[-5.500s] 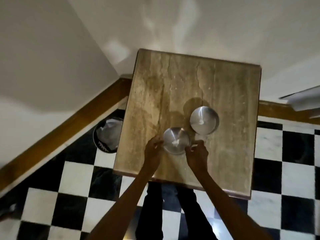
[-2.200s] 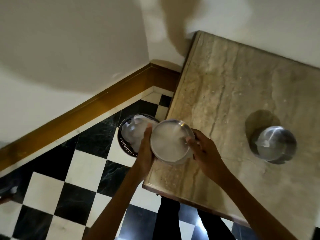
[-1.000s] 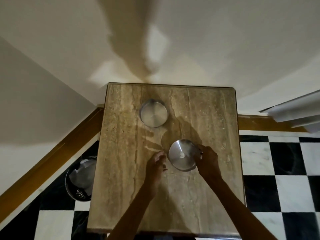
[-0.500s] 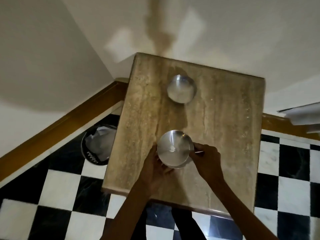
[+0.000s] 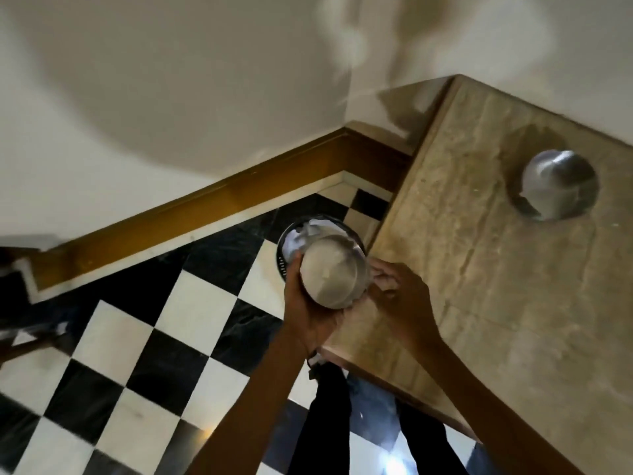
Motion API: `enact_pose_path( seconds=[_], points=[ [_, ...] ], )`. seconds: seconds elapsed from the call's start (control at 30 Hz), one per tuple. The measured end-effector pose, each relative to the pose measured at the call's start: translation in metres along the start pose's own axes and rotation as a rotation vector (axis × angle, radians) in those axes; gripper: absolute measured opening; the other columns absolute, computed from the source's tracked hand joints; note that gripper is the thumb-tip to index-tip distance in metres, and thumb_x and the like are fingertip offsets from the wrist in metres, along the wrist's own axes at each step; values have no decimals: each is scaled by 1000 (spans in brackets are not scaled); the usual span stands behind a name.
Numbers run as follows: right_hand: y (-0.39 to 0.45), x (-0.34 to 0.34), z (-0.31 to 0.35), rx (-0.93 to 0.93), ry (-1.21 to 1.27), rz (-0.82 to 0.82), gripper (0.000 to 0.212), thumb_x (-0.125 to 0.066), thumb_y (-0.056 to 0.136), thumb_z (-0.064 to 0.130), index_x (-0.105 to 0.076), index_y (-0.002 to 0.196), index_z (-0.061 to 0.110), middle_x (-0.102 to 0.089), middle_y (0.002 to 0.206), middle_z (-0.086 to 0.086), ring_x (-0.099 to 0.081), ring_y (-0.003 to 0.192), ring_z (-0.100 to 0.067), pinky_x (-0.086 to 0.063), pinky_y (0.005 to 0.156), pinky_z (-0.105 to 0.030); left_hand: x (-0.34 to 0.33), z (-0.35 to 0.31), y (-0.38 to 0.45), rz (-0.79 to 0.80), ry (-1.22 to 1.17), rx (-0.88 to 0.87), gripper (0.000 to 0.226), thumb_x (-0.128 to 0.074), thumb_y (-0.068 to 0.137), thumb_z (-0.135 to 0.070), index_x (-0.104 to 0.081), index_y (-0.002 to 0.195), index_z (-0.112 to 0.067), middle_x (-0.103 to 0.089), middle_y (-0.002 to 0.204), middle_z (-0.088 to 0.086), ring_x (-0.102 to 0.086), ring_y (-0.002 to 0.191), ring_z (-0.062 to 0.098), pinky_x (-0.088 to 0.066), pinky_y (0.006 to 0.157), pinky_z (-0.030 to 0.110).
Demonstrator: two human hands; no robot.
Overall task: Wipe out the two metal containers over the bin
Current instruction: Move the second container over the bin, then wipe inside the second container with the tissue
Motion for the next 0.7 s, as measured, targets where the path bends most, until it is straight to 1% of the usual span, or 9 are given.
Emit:
enact_pose_path(
  seconds=[0.1, 0.17, 0.23, 0.33, 0.43, 0.5, 0.57, 0.63, 0.7],
  points=[
    [23, -29, 7, 54, -18, 82, 40, -64, 92, 3, -64, 131, 15, -68, 125, -6, -66, 105, -9, -52, 73, -3, 24, -39, 25, -145, 50, -47, 61, -76, 74, -62, -73, 121, -23, -73, 125, 20, -70, 111, 42, -54, 98, 60],
    [38, -44, 13, 104, -52, 98, 39, -60, 95, 5, -61, 132, 15, -67, 129, -5, -65, 111, -9, -53, 78, -5, 37, -57, 43, -241, 196, -77, 59, -71, 79, -63, -71, 124, -24, -69, 132, 17, -63, 122, 40, -49, 106, 60],
    [51, -57, 20, 196, -133, 96, 35, -56, 99, 10, -58, 134, 12, -65, 132, -8, -64, 118, -15, -57, 89, -16, 48, -70, 61, -333, 417, -109, 63, -67, 84, -61, -65, 130, -19, -66, 134, 13, -61, 125, 37, -49, 107, 56],
    [67, -75, 22, 240, -335, 151, 50, -48, 103, 33, -41, 148, 14, -45, 153, -12, -44, 141, -23, -51, 108, -43, 54, -94, 76, -431, 1065, -354, 50, -73, 86, -51, -71, 109, -7, -71, 95, 8, -67, 86, 25, -54, 81, 40],
    [65, -85, 30, 373, -529, 110, 73, -35, 99, 56, -17, 158, 17, -13, 168, -10, -14, 156, -27, -35, 119, -48, 40, -102, 75, -321, 1595, -627, 66, -83, 77, -47, -60, 130, -14, -63, 125, -6, -56, 109, 10, -51, 91, 25],
    [52, -87, 36, 531, -609, 66, 82, -30, 97, 63, -11, 159, 12, -7, 169, -12, -8, 157, -29, -24, 124, -48, 34, -98, 73, -155, 1788, -696, 94, -86, 70, -54, -47, 144, -11, -51, 147, 5, -49, 130, 21, -47, 109, 38],
    [43, -99, 25, 607, -800, 214, 85, -28, 98, 63, -10, 159, 6, -7, 168, -15, -7, 157, -32, -18, 127, -51, 31, -97, 69, -48, 1895, -729, 113, -87, 65, -58, -34, 153, -10, -35, 161, 13, -32, 146, 29, -32, 123, 46],
    [40, -110, 3, 552, -1025, 444, 86, -21, 97, 65, -7, 159, 6, -7, 169, -16, -3, 157, -31, -16, 126, -52, 26, -97, 66, 57, 1993, -801, 121, -88, 62, -58, -31, 155, -5, -27, 165, 21, -23, 151, 32, -24, 125, 53],
    [41, -107, 1, 552, -1024, 422, 85, -19, 98, 66, -10, 159, 7, -11, 168, -15, -4, 157, -29, -13, 127, -50, 24, -95, 60, 149, 2041, -855, 122, -90, 62, -59, -32, 154, -2, -27, 164, 25, -25, 152, 38, -28, 122, 63]
  ],
)
Point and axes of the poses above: each hand's wrist, its own y-axis towards the middle knuckle, its own x-axis out of the back of the hand, z = x × y, the point moved 7 cm from there along y, towards the middle knuckle
